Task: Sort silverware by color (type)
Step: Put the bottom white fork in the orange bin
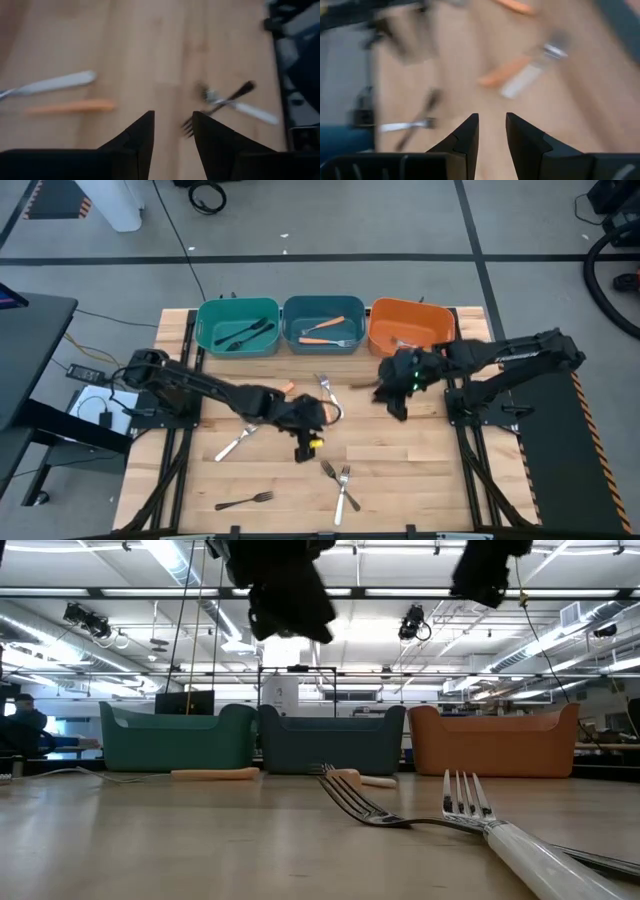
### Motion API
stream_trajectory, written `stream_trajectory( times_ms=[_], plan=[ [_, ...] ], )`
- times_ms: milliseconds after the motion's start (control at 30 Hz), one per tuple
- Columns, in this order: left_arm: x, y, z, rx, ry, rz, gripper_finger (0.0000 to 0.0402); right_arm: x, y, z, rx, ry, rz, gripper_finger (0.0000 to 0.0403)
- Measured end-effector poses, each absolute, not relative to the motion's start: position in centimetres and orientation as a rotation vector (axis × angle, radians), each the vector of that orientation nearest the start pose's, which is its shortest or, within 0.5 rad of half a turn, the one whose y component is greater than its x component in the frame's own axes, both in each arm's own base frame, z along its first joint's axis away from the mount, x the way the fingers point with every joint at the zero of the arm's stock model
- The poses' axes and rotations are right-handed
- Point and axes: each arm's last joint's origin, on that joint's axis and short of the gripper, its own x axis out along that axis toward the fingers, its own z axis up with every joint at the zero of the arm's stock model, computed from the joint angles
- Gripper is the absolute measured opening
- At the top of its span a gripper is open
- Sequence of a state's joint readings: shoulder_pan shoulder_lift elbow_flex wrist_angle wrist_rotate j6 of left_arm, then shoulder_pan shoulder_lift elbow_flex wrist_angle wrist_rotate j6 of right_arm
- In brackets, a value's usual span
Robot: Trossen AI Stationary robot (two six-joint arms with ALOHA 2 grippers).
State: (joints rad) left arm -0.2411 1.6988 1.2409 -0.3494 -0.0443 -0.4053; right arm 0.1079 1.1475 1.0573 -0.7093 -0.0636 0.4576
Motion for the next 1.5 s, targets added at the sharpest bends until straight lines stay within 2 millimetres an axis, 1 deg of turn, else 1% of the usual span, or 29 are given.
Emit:
stream_trajectory(
  times_ms=[133,267,400,500,633,700,800,900,1033,1200,1300,1500],
  plan=[
    [35.4,-6.7,25.4,-0.253,0.874,0.030,0.0142,24.7,5.9,30.4,0.365,0.761,0.185,0.0106],
    [35.4,-5.1,26.4,-0.223,0.865,0.045,0.0142,26.5,8.5,28.9,0.255,0.753,0.297,0.0106],
    [35.3,-3.4,27.1,-0.241,0.845,0.085,0.0142,28.0,10.4,26.6,0.154,0.793,0.361,0.0106],
    [35.4,-2.4,27.1,-0.265,0.838,0.117,0.0142,29.1,11.1,24.5,0.162,0.854,0.351,0.0106],
    [35.5,-1.9,27.1,-0.288,0.832,0.135,0.0142,30.3,11.7,21.9,0.256,0.959,0.341,0.0106],
    [35.5,-1.9,27.1,-0.288,0.832,0.135,0.0142,30.8,12.0,20.8,0.281,0.995,0.364,0.0106],
    [35.5,-1.9,27.1,-0.288,0.834,0.136,0.0142,31.5,12.4,19.4,0.304,1.016,0.415,0.0106],
    [35.4,-1.9,27.1,-0.287,0.841,0.137,0.0142,32.1,12.7,18.2,0.330,1.037,0.426,0.0106],
    [35.4,-1.9,27.0,-0.287,0.848,0.138,0.0142,32.7,12.8,17.3,0.354,1.037,0.439,0.0106],
    [35.2,-1.9,26.9,-0.281,0.864,0.138,0.0142,32.9,12.0,17.5,0.350,1.020,0.398,0.0106],
    [34.9,-1.8,26.6,-0.263,0.913,0.143,0.0142,33.1,11.3,17.3,0.351,1.019,0.355,0.0106],
    [33.5,-0.9,26.9,-0.264,0.995,0.178,0.0142,32.9,10.2,15.5,0.406,1.057,0.296,0.0106]
  ],
)
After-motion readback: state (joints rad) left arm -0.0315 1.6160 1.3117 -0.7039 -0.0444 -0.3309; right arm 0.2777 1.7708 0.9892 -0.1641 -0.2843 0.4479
